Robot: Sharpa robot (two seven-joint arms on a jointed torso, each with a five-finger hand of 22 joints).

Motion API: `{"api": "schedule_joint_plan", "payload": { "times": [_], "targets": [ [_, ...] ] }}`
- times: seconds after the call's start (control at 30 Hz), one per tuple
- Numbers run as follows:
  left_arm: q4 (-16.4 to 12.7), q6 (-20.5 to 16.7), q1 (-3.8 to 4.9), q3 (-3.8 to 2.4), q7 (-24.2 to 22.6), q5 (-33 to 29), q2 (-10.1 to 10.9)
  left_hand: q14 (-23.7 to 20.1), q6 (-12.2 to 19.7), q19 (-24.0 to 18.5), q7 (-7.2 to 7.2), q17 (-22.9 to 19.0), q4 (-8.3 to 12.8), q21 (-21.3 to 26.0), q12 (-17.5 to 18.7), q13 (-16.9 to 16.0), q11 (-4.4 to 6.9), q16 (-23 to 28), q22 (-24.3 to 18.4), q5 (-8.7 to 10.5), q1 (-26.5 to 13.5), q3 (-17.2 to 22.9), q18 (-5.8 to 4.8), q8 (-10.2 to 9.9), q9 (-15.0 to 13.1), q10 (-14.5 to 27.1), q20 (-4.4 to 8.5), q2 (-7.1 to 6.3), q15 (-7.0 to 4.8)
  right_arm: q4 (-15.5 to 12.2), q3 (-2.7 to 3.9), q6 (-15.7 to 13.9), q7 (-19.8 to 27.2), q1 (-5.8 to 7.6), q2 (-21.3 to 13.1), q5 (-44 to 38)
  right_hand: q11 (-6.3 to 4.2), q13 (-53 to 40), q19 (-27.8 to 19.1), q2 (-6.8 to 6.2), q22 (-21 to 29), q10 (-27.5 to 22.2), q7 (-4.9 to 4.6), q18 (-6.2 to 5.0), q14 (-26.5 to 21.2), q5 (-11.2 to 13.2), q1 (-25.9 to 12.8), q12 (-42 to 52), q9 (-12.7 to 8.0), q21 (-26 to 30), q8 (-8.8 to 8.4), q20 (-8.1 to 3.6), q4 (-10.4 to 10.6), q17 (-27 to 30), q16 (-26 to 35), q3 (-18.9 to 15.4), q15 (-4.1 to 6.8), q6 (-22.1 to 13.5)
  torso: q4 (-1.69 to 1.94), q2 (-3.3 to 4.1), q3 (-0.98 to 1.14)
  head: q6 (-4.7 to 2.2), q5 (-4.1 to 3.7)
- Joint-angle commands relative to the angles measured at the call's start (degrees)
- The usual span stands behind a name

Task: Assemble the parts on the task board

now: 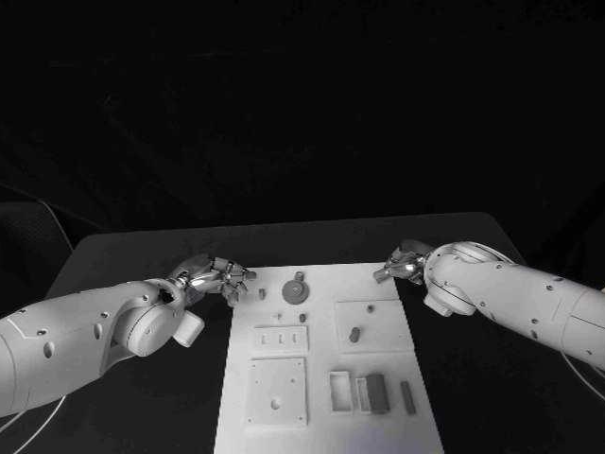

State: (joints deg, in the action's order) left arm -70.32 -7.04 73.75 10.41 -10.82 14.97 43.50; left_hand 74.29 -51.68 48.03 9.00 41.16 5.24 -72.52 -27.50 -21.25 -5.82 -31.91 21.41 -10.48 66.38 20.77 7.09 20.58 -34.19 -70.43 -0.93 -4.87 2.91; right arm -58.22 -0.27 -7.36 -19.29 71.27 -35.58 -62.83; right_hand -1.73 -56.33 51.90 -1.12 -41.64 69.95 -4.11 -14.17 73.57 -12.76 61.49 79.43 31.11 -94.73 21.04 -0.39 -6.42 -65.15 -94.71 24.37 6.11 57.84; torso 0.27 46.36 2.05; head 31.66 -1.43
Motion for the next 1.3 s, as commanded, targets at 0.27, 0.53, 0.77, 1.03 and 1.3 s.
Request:
{"api": "schedule_joint_plan", "payload": {
  "times": [0.27, 0.53, 0.77, 1.03, 1.3],
  "targets": [
    [-0.09, -0.1, 0.02, -0.03, -0.26, 0.88, -0.11, -0.44, -0.41, 0.31, 0.01, 0.1, -0.01, 0.19, 0.41, -0.08, -0.17, -0.2, -0.08, -0.2, -0.5, -0.31, 0.64, -0.23, 0.07, 0.3, -0.1, 0.03, -0.09, -0.6, -0.19, -1.17, -1.69, -0.29, -0.49, 1.74, -0.31, 0.07, 0.22, 0.11, -0.07, 0.32, -3.49, -0.83, 0.34, -0.21, 0.59, 0.1, 0.13, -7.66, 0.26, 0.16, -0.62, -0.01, -1.93, 0.31, -0.01, 4.14, 0.04, 0.0, 0.02, -0.02, 0.01],
    [-0.56, -3.81, 0.02, -0.03, -2.08, 1.38, -0.13, -0.48, -0.54, 0.27, -0.04, 0.17, 0.15, 0.22, 0.44, -0.08, -0.15, -0.18, -0.11, -0.21, -0.36, -0.33, 0.68, -0.21, 0.05, 0.33, -0.07, -0.14, -0.1, -1.47, -0.19, -2.0, -2.33, 0.02, -1.09, 4.46, -0.31, 0.08, 0.24, 0.23, -0.1, 0.4, -3.43, -0.83, 0.34, -0.2, 0.65, 0.12, 0.18, -7.68, 0.39, 0.18, -0.69, 0.06, -1.94, 0.38, -0.01, 4.45, 0.01, -0.02, 0.0, 0.02, 0.05],
    [-0.74, -6.71, 0.03, -0.07, -3.0, 5.45, -0.38, -0.79, -2.02, 0.09, -0.24, 0.98, 1.92, 0.38, 0.71, -0.12, -0.13, 0.02, -0.33, -0.25, 2.49, -0.02, 0.82, 0.08, -0.15, 0.51, 0.05, -1.57, -0.16, -2.78, -0.19, -2.46, -2.68, 0.31, -1.68, 6.91, -0.32, 0.09, 0.25, 0.26, -0.13, 0.46, -3.4, -0.83, 0.33, -0.18, 0.68, 0.13, 0.21, -7.69, 0.48, 0.19, -0.74, 0.13, -1.95, 0.41, -0.01, 4.65, -0.04, -0.05, -0.06, -0.05, 0.04],
    [-1.25, -9.29, 0.04, -0.08, -3.01, 10.23, -0.6, -1.62, -3.07, -0.47, -0.34, 1.41, 2.43, 0.74, 1.24, -0.01, -0.37, 0.53, -0.58, -0.2, 4.36, -0.38, 0.65, 0.24, -0.25, 1.2, -0.09, -2.86, 0.09, -4.01, -0.19, -2.91, -3.01, 0.72, -2.15, 8.51, -0.32, 0.09, 0.27, 0.22, -0.15, 0.53, -3.36, -0.83, 0.38, -0.16, 0.68, 0.13, 0.25, -7.71, 0.57, 0.21, -0.8, 0.13, -1.98, 0.41, 0.0, 4.87, -0.09, -0.07, 0.0, -0.24, 0.03],
    [-1.51, -11.25, 0.04, -0.08, -2.5, 13.3, -1.34, -2.09, -3.4, -0.82, -0.37, 1.49, 2.41, 0.95, 1.48, 0.05, -0.5, 0.81, -0.69, -0.19, 4.62, -0.7, 0.52, 0.27, -0.27, 1.53, -0.19, -3.19, 0.27, -4.45, -0.19, -3.3, -3.12, 0.91, -2.11, 9.94, -0.32, 0.1, 0.28, 0.22, -0.17, 0.57, -3.33, -0.83, 0.41, -0.15, 0.69, 0.14, 0.27, -7.72, 0.63, 0.23, -0.82, 0.14, -2.0, 0.42, 0.0, 5.01, -0.01, -0.09, -0.06, -0.45, 0.01]
  ]
}}
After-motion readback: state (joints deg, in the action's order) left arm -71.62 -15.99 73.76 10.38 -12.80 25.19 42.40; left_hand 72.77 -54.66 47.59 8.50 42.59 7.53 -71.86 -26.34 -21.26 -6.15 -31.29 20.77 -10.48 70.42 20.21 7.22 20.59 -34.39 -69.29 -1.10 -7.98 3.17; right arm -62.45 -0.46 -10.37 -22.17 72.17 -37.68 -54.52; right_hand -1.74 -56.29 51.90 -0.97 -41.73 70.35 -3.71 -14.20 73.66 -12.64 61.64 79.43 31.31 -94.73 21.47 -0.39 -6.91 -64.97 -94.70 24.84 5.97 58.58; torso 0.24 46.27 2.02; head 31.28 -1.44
